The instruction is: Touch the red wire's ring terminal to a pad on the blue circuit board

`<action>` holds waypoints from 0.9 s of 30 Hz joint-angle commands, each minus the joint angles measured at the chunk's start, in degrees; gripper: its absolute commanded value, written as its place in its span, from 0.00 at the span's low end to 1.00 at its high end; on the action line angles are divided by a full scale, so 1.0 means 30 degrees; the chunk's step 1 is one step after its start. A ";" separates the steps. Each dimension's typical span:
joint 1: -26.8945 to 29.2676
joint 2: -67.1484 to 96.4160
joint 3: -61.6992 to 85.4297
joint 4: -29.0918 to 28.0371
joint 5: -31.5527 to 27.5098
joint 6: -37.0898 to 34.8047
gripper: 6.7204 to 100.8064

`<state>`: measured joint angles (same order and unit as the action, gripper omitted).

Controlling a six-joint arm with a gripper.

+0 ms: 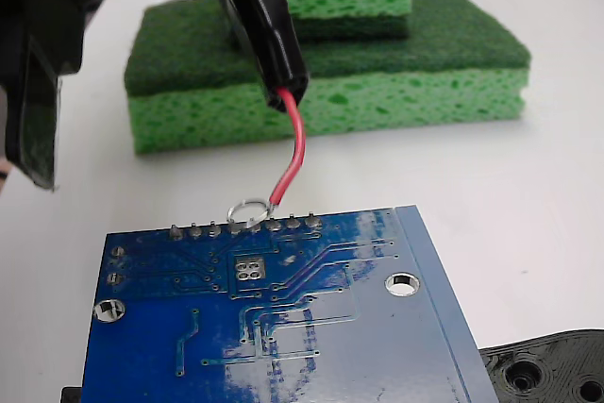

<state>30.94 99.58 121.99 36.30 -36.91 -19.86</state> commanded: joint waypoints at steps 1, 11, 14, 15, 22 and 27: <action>-0.0059 0.0029 -0.0176 0.0029 0.0000 -0.0029 0.99; -0.0205 -0.0088 -0.0117 0.0000 0.0293 0.0000 0.99; -0.0264 -0.0088 -0.0117 0.0000 0.0381 0.0000 0.99; -0.0293 -0.0117 -0.0146 0.0029 0.0439 0.0029 0.99; -0.0322 -0.0381 -0.0293 0.0117 0.0527 0.0000 0.99; -0.0322 -0.0469 -0.0322 0.0088 0.0527 -0.0029 0.99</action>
<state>29.97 97.91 121.55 36.65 -35.42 -19.95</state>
